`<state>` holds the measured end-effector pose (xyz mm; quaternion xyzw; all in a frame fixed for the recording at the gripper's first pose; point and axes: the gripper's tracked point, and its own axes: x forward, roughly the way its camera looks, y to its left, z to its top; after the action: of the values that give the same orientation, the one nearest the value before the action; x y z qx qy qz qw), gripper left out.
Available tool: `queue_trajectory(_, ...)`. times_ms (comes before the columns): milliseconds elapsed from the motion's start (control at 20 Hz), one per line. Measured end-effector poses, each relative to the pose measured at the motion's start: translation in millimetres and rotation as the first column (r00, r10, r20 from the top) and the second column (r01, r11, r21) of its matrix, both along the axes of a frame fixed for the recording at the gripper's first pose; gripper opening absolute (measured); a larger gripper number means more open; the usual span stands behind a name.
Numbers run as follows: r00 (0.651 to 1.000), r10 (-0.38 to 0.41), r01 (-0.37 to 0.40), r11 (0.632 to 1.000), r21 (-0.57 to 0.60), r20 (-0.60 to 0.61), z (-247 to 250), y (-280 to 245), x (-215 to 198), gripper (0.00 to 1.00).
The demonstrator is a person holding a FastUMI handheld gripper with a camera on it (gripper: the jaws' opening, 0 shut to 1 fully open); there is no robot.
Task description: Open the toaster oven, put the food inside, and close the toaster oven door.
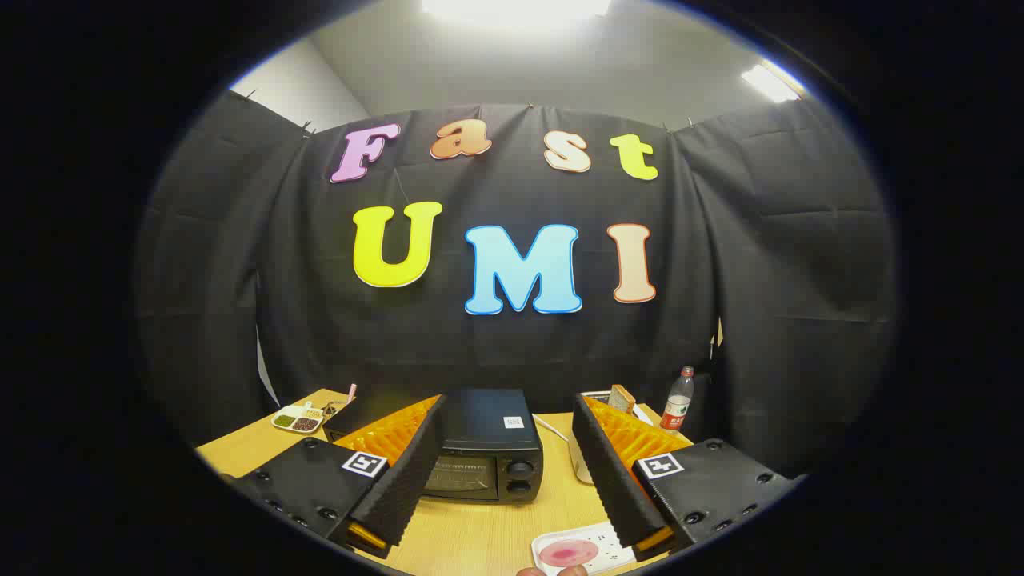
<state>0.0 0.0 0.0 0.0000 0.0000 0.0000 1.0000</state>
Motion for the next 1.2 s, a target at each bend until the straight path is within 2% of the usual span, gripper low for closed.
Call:
queue_trajectory(350,0.999,-0.012,0.012,1.0,0.021,0.037,25.6,1.5,-5.5,0.98)
queue_trajectory(750,0.999,0.011,-0.012,1.0,0.027,0.039,37.7,11.0,-11.2,0.98)
queue_trajectory(1200,0.999,0.052,-0.052,0.999,0.005,0.003,31.9,43.6,11.0,0.98)
